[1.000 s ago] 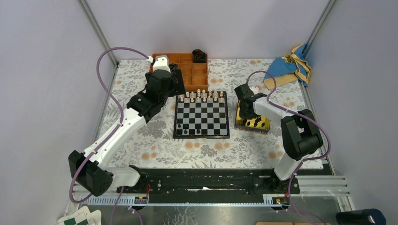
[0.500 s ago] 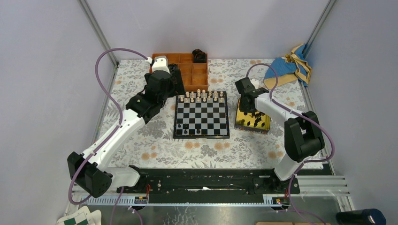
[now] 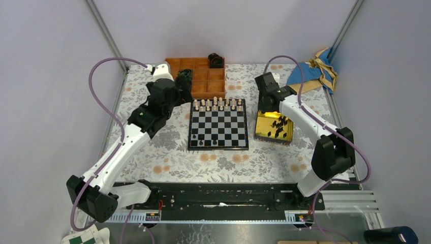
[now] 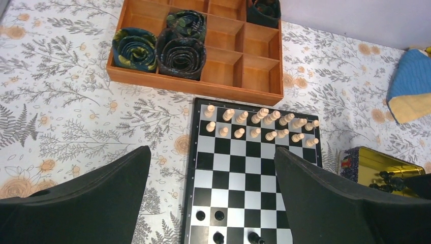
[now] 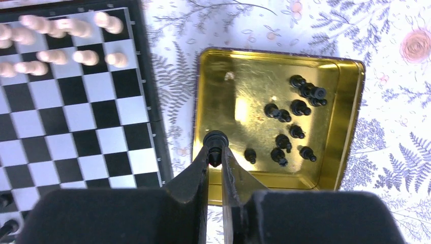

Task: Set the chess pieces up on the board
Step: Place the chess piece on the chessboard.

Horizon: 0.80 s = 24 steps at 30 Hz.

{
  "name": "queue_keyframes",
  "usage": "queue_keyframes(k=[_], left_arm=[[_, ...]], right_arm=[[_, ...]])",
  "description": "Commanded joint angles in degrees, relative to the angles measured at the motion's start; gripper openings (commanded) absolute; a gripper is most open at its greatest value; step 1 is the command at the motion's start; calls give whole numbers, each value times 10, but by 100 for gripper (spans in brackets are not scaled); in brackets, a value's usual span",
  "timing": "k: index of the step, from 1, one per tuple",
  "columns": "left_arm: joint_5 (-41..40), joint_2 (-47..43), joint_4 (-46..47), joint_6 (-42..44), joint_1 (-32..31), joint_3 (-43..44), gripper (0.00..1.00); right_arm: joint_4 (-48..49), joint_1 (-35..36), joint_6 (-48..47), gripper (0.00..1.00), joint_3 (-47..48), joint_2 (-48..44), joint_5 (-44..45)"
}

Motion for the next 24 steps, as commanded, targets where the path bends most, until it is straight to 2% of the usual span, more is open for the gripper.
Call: queue_keyframes(k=[1, 9, 18, 24], left_arm=[[-9, -28, -2, -19, 13, -19, 99], [-8, -76, -23, -31, 29, -51, 99], [-22, -126, -57, -33, 38, -63, 99], [-29, -153, -70, -32, 41, -71, 99]], right_arm=[[-41, 41, -15, 0, 56, -14, -11], [-76, 133, -5, 0, 131, 36, -32], [-110, 236, -3, 0, 249, 133, -68], [-136, 277, -8, 0, 312, 194, -95]])
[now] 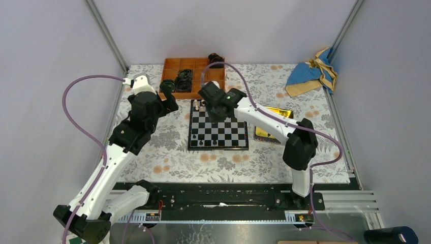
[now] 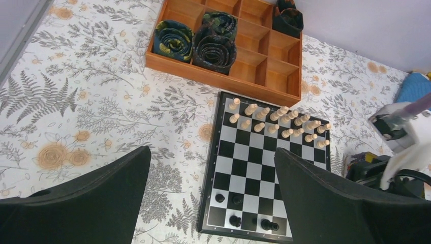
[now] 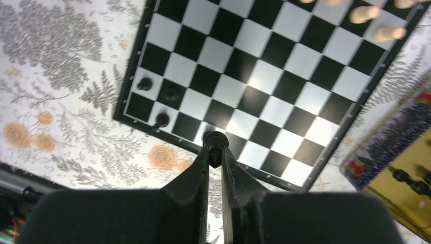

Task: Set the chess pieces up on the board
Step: Place the chess piece on the chessboard.

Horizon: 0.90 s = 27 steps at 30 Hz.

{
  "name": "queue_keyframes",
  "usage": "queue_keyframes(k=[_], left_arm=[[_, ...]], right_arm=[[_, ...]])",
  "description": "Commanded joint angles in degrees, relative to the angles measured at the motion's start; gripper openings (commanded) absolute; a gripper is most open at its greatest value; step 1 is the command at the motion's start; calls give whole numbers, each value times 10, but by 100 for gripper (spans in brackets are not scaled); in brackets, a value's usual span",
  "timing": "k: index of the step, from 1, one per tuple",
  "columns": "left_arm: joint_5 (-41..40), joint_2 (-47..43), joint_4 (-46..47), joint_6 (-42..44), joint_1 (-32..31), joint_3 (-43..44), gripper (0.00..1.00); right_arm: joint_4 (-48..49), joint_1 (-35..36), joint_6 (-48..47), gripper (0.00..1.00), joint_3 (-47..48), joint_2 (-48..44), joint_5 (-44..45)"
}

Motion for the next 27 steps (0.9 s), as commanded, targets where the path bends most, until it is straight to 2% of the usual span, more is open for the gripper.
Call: queue_keyframes(k=[1, 10, 27], left_arm=[[-17, -21, -14, -6, 6, -11, 99], [-14, -32, -16, -10, 8, -17, 99], [-14, -28, -19, -11, 9, -19, 99]], right_arm=[[-35, 25, -6, 0, 58, 35, -28], [-57, 52, -13, 0, 95, 93, -51], [-46, 60, -22, 0, 96, 141, -61]])
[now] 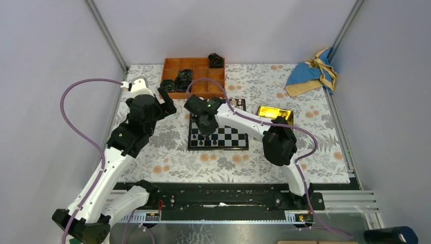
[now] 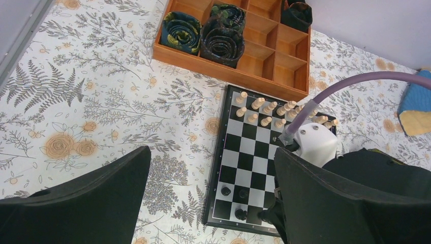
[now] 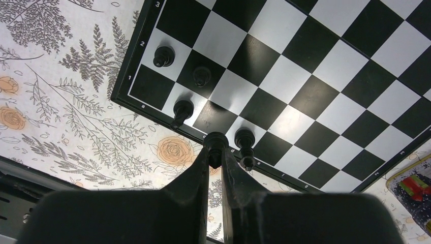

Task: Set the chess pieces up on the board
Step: Place the chess piece on the chessboard.

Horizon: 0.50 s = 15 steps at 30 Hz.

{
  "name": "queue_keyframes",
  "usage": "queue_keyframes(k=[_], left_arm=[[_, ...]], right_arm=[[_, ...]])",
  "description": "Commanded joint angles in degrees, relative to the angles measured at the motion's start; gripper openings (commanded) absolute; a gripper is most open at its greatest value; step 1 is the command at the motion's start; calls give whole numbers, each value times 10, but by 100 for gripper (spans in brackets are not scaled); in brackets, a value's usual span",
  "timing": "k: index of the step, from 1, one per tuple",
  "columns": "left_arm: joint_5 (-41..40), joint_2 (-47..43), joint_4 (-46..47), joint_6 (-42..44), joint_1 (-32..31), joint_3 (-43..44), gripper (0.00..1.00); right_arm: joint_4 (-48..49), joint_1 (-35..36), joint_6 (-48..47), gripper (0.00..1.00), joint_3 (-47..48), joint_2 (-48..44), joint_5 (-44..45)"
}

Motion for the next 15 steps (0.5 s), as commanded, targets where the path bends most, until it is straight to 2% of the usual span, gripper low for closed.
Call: queue_keyframes(k=[1, 15], left_arm=[[-10, -3, 4, -4, 4, -3, 99], [-10, 6, 5, -2, 4, -4, 99]], right_arm=[[3, 7, -11, 0, 22, 11, -11], [17, 7, -14, 0, 8, 29, -18]])
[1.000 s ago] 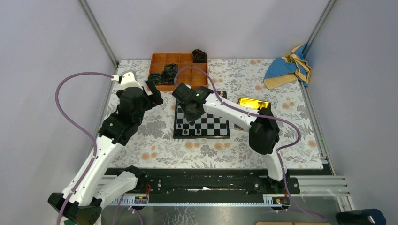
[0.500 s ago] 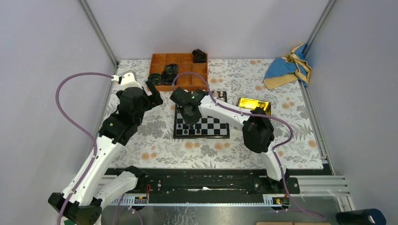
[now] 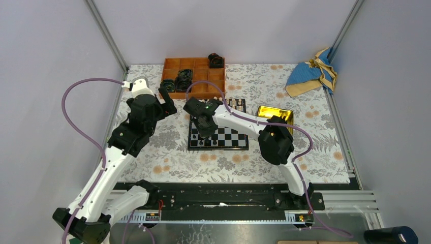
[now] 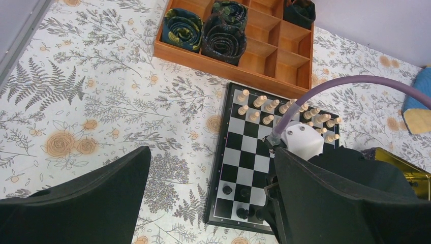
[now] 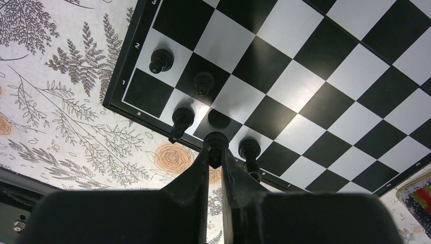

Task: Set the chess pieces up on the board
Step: Place the chess piece on the chessboard.

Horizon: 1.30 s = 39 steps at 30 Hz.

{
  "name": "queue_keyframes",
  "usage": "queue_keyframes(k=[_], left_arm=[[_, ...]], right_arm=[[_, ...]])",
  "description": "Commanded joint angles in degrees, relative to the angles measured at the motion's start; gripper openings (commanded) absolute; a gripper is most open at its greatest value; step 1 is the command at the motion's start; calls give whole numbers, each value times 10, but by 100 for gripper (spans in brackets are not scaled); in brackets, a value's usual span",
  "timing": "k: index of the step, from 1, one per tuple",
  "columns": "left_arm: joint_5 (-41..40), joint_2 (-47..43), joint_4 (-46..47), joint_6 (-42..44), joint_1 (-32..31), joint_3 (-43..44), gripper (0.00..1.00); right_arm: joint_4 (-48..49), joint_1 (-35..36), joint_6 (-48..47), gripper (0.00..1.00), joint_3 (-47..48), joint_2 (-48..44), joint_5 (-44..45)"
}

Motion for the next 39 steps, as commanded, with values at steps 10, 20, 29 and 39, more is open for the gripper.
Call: queue_keyframes(k=[10, 20, 29, 39], left_arm=[[-9, 4, 8, 1, 4, -3, 99], [-8, 8, 10, 3, 4, -5, 99], [-6, 9, 10, 3, 4, -6, 99], [-4, 7, 11, 1, 4, -9, 99]], right_arm=[[11, 7, -12, 1, 10, 11, -11], [7, 7, -14, 2, 9, 17, -10], [6, 7, -15, 7, 5, 17, -11], [5, 7, -14, 19, 1, 14, -13]])
